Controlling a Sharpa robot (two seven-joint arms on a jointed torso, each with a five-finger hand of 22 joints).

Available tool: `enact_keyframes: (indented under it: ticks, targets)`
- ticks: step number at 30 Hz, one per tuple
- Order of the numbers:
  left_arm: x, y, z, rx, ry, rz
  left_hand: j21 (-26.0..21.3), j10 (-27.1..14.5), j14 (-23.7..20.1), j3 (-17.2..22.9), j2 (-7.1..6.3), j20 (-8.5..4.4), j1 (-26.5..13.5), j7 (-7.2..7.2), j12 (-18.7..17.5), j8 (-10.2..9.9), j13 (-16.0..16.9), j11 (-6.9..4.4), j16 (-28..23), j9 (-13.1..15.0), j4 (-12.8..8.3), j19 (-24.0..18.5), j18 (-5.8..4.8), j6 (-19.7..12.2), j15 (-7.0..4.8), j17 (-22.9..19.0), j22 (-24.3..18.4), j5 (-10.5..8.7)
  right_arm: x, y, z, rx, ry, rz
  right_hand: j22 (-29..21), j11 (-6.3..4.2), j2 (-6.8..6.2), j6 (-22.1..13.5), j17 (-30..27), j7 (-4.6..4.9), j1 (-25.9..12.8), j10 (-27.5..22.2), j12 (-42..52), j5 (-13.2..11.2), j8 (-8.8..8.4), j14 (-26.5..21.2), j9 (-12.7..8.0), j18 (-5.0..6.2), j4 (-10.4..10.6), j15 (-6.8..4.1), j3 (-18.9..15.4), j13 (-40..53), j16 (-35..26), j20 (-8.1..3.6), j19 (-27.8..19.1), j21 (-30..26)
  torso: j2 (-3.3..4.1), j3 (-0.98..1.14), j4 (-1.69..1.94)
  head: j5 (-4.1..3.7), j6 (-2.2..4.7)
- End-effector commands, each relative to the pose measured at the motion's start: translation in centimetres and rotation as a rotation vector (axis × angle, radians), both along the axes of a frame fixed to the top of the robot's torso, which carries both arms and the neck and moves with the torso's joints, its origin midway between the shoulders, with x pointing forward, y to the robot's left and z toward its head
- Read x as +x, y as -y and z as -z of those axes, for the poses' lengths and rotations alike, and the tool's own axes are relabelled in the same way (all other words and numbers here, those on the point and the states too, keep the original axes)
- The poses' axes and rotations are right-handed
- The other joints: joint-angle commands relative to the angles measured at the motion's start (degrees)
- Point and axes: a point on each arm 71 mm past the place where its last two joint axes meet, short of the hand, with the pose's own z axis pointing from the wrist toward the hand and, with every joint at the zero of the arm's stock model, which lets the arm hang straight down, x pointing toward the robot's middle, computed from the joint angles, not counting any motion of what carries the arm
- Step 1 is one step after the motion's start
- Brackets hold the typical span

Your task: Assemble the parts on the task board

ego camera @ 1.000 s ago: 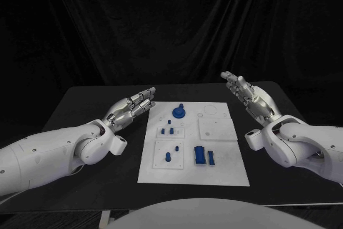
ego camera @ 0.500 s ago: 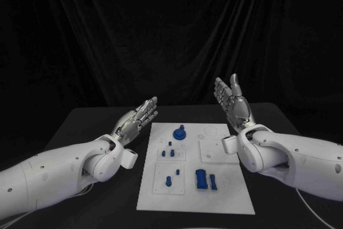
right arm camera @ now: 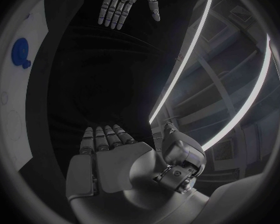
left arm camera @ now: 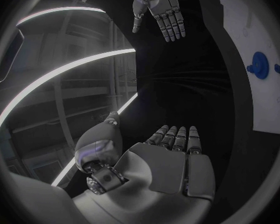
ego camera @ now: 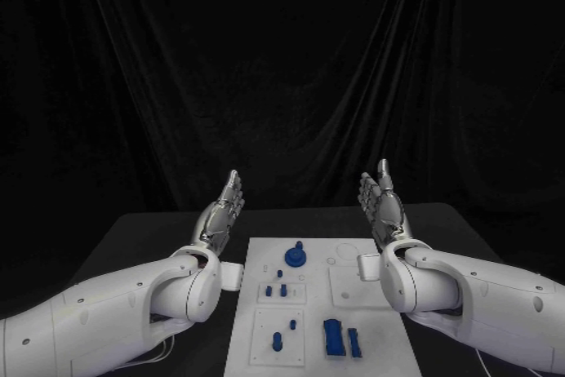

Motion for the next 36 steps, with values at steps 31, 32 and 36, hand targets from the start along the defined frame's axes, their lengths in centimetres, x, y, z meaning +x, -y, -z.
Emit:
enact_keyframes:
  ticks: [31,32,36]
  targets:
    - [0.00,-0.61,0.20,0.026,-0.074,-0.170,-0.3,-0.1,-0.1,1.0,-0.13,-1.19,-20.1,0.00,-0.8,-0.3,-0.1,-0.30,-0.2,-0.1,-2.4,0.0,-1.65,-1.2,-0.50,-0.1,-0.1,-1.05,-0.01,0.28,0.33,0.001,-0.042,0.039,-0.1,-0.01,0.07,-0.2,-0.1,0.01,-0.4,-0.2,-0.2,-0.2,-0.20,0.0,-0.1,-0.42,-0.2,-0.30,0.0,-0.1,-0.2,-0.29,0.0,-0.2,0.01,0.02,-0.08,0.00,0.12]
    - [0.00,-0.61,0.20,0.026,-0.074,-0.170,-0.3,-0.1,-0.1,1.0,-0.13,-1.19,-20.1,0.00,-0.8,-0.3,-0.1,-0.30,-0.2,-0.1,-2.4,0.0,-1.65,-1.2,-0.50,-0.1,-0.1,-1.05,-0.01,0.28,0.33,0.001,-0.042,0.039,-0.1,-0.01,0.07,-0.2,-0.1,0.01,-0.4,-0.2,-0.2,-0.2,-0.20,0.0,-0.1,-0.42,-0.2,-0.30,0.0,-0.1,-0.2,-0.29,0.0,-0.2,0.01,0.02,-0.08,0.00,0.12]
    - [0.00,-0.61,0.20,0.026,-0.074,-0.170,-0.3,-0.1,-0.1,1.0,-0.13,-1.19,-20.1,0.00,-0.8,-0.3,-0.1,-0.30,-0.2,-0.1,-2.4,0.0,-1.65,-1.2,-0.50,-0.1,-0.1,-1.05,-0.01,0.28,0.33,0.001,-0.042,0.039,-0.1,-0.01,0.07,-0.2,-0.1,0.01,-0.4,-0.2,-0.2,-0.2,-0.20,0.0,-0.1,-0.42,-0.2,-0.30,0.0,-0.1,-0.2,-0.29,0.0,-0.2,0.01,0.02,-0.08,0.00,0.12]
